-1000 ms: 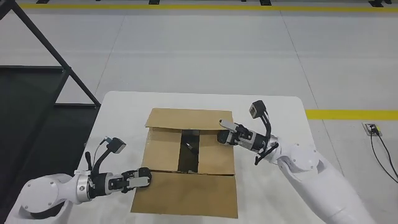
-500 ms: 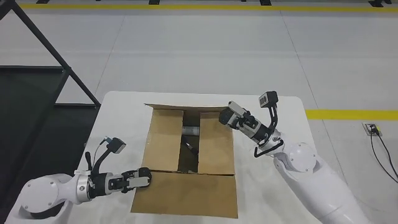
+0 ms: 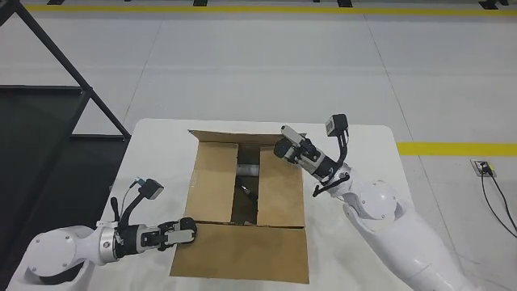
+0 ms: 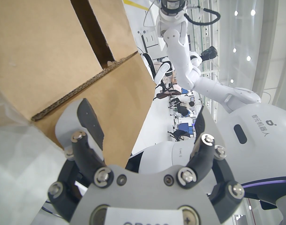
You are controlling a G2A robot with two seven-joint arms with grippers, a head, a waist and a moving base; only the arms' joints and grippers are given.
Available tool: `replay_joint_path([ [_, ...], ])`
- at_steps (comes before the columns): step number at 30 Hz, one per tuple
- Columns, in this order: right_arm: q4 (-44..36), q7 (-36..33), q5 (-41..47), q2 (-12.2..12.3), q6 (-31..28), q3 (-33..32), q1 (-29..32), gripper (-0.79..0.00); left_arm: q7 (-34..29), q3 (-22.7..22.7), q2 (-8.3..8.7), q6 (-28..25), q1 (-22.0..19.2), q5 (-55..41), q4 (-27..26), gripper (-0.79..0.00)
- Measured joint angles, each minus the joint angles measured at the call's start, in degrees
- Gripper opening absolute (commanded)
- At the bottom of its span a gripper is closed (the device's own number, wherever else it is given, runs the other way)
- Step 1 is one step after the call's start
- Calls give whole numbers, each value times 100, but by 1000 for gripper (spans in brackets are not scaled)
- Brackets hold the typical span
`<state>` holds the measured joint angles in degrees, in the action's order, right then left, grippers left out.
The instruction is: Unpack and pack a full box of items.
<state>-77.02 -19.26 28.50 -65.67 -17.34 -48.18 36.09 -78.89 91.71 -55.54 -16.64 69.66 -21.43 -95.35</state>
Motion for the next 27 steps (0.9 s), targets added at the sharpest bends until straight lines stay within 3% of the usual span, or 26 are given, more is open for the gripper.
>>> replay_joint_path([
  [11,1112,1046,-199,-549,295,516,-759,0,37,-161,53,-157,210,323,-241,0],
  [18,1836,1142,20,-857,245,684,-986,0,62,-257,89,-148,183,468,-209,0],
  [27,1911,1107,55,-885,319,701,-1012,0,103,-275,105,-104,172,602,-219,0],
])
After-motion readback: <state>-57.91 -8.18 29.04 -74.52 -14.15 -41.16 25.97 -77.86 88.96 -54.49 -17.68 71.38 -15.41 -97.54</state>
